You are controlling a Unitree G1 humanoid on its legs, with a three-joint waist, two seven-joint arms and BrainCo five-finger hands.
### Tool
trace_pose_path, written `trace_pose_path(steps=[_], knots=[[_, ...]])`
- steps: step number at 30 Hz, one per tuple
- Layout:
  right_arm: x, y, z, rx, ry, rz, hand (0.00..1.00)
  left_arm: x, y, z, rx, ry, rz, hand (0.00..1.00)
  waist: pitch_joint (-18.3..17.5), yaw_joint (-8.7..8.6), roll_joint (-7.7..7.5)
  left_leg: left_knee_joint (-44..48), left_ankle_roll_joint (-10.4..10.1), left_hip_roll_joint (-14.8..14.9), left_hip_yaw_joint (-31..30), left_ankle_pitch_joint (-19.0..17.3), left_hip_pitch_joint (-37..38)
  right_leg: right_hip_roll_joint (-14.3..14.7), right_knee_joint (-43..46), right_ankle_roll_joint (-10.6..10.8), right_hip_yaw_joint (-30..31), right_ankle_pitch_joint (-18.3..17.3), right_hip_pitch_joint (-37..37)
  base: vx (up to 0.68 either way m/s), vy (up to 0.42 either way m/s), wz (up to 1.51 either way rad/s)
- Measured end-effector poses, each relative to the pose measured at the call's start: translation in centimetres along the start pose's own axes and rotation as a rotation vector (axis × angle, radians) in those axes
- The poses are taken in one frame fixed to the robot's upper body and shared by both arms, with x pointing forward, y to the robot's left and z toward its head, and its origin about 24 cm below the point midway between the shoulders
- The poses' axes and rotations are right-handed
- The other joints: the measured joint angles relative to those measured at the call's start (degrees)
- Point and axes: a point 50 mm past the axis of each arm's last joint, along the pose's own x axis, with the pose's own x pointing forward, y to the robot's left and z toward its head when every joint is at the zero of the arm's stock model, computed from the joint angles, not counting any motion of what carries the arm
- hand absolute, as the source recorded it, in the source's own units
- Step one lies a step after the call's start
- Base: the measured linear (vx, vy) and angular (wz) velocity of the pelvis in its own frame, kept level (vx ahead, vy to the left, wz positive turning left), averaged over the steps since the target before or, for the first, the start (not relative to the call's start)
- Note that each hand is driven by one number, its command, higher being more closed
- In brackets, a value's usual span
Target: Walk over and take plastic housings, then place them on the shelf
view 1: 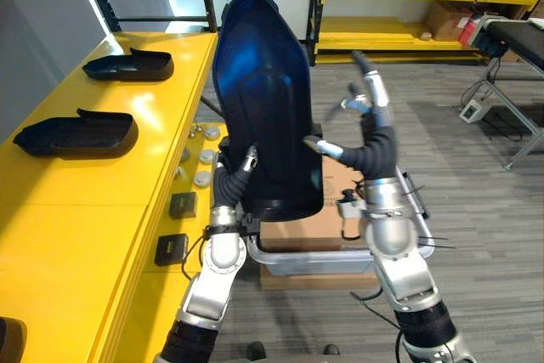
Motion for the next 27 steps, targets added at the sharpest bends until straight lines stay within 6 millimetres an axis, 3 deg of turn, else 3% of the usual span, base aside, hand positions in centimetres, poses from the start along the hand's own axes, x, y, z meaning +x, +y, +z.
trace_pose_path(steps=[4, 9, 12, 14, 15, 16, 18, 20, 23, 24, 27], knots=[[-0.8, -6.1, 0.3, -0.032, -0.014, -0.249, 0.0, -0.7, 2.4, -0.7, 0.024, 0.035, 0.098, 1.0, -0.16, -0.12, 0.24, -0.09, -0.03, 0.1, -0.03, -0.02, 0.0, 0.11, -0.02, -0.04, -0.03, -0.04, 0.0, 0.0, 0.0, 0.0], [-5.3, -12.5, -1.8, -0.128, 0.144, -0.577, 0.0, -1.8, 5.0, -1.0, 0.039, 0.067, 0.208, 1.0, -0.52, -0.49, 0.82, -0.09, -0.05, 0.1, -0.33, -0.04, -0.22, 0.12, -0.16, -0.02, -0.35, -0.06, -0.04, 0.0, -0.001, 0.02], [-11.0, -15.6, -5.4, -0.241, 0.436, -0.728, 0.0, -2.9, 6.4, -0.6, 0.052, 0.06, 0.254, 1.0, -0.66, -1.03, 1.04, -0.1, -0.18, 0.1, -0.59, -0.15, -0.54, 0.13, -0.26, -0.02, -0.46, -0.07, -0.28, 0.0, 0.0, 0.01], [-16.5, -16.9, -7.8, -0.289, 0.705, -0.816, 0.0, -3.6, 7.0, -0.2, 0.05, 0.046, 0.273, 1.0, -0.88, -1.3, 1.39, -0.1, -0.19, 0.1, -0.77, -0.16, -1.08, 0.14, -0.36, -0.02, -0.53, -0.07, -0.7, 0.0, -0.002, 0.02], [-19.8, -17.1, -8.8, -0.302, 0.849, -0.862, 0.0, -4.0, 7.2, 0.0, 0.048, 0.04, 0.28, 1.0, -0.96, -1.46, 1.68, -0.09, -0.19, 0.09, -0.97, -0.16, -1.38, 0.14, -0.41, -0.02, -0.61, -0.07, -0.9, 0.01, -0.005, 0.05], [-21.4, -17.0, -9.2, -0.299, 0.925, -0.884, 0.0, -4.2, 7.3, 0.1, 0.047, 0.04, 0.282, 1.0, -0.98, -1.5, 1.81, -0.09, -0.19, 0.09, -1.04, -0.16, -1.38, 0.14, -0.44, 0.0, -0.66, -0.06, -0.84, 0.02, -0.01, 0.07], [-27.5, -15.7, -10.0, -0.274, 1.195, -0.937, 0.0, -4.9, 7.4, 0.1, 0.042, 0.049, 0.286, 1.0, -1.31, -1.53, 2.33, -0.07, -0.11, 0.13, -1.46, -0.11, -1.29, 0.19, -0.42, 0.21, -1.05, 0.03, -0.49, 0.02, -0.013, 0.08], [-30.6, -14.0, -10.1, -0.24, 1.349, -0.91, 0.0, -5.5, 7.3, -0.1, 0.033, 0.07, 0.27, 1.0, -1.4, -1.62, 2.53, -0.07, 0.08, 0.19, -1.8, 0.02, -0.91, 0.19, -0.33, 0.32, -1.58, -0.11, 0.34, 0.02, -0.017, 0.09], [-33.8, -10.3, -10.2, -0.188, 1.556, -0.713, 0.0, -6.5, 7.4, -0.4, 0.036, 0.106, 0.258, 1.0, -1.31, -1.56, 2.37, -0.21, -0.19, 0.26, -3.07, -0.33, 0.05, 0.22, 0.21, 0.34, -2.61, -1.02, 1.79, -0.02, -0.024, 0.18], [-34.1, -10.0, -10.2, -0.184, 1.577, -0.691, 0.0, -6.6, 7.4, -0.5, 0.037, 0.111, 0.257, 1.0, -1.27, -1.54, 2.32, -0.34, -0.17, 0.26, -3.34, -0.38, 0.13, 0.2, 0.29, 0.34, -2.96, -1.19, 1.99, -0.05, -0.029, 0.38], [-35.4, -6.5, -10.8, -0.127, 1.698, -0.489, 0.0, -7.6, 7.6, -0.9, 0.041, 0.157, 0.261, 1.0, -1.08, 0.22, 1.83, -0.45, -0.17, 0.09, -6.05, -0.7, -0.14, -0.17, 2.11, 0.88, -5.75, -3.42, 2.82, -0.06, -0.025, 0.47]])
